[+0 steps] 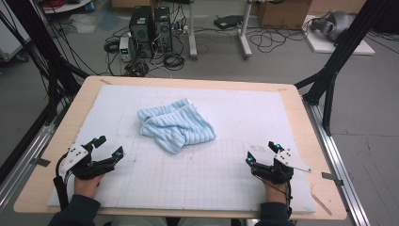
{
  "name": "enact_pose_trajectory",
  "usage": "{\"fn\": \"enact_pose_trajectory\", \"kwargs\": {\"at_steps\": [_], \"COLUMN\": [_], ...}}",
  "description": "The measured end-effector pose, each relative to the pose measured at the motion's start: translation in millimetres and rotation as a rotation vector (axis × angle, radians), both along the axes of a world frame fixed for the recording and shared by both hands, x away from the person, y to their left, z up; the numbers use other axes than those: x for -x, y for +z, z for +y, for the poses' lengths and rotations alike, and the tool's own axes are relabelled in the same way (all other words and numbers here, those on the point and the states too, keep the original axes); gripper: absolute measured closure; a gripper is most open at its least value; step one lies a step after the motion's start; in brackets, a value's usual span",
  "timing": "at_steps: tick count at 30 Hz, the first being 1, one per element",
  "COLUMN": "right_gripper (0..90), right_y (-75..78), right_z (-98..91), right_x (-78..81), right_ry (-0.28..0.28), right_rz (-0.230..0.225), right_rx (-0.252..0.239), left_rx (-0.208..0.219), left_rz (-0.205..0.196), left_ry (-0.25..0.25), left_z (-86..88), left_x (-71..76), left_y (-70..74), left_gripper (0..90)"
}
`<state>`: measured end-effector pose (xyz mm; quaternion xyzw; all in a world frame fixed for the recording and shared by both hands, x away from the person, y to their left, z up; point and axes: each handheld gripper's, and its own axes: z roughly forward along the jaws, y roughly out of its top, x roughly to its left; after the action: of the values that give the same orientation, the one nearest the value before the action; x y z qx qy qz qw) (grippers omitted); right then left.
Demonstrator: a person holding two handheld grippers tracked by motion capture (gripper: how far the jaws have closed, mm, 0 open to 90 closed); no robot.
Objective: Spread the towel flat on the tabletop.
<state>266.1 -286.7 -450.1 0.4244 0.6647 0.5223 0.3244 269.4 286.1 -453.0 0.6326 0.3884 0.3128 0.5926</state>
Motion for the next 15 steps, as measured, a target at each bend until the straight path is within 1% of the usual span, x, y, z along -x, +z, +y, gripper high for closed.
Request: {"fn": "enact_pose_trajectory", "kwargs": {"at_steps": [3, 11, 13, 14, 15], "right_gripper": [8.5, 8.5, 8.5, 8.6, 8.6], "right_y": [0.0, 0.0, 0.0, 0.1, 0.1], "right_z": [0.3, -0.2, -0.3, 0.3, 0.7], "right_x": [-0.1, -0.3, -0.6, -0.8, -1.1], "right_ry": [0.001, -0.001, 0.002, -0.003, -0.002], "right_rz": [-0.003, 0.001, -0.003, 0.006, 0.006], "right_rx": [0.003, -0.004, 0.000, 0.005, 0.007], "left_rx": [-0.007, 0.000, 0.000, -0.002, -0.001], "left_rz": [-0.002, 0.010, 0.011, 0.010, 0.009], "left_ry": [-0.003, -0.008, -0.011, -0.018, -0.022], "left_z": [0.3, 0.6, 0.6, 0.8, 1.0], "left_x": [0.2, -1.0, -1.4, -1.4, -1.3], "left_y": [0.1, 0.3, 0.4, 0.5, 0.5], "left_gripper": [17.3, 17.3, 17.1, 17.4, 17.4]}}
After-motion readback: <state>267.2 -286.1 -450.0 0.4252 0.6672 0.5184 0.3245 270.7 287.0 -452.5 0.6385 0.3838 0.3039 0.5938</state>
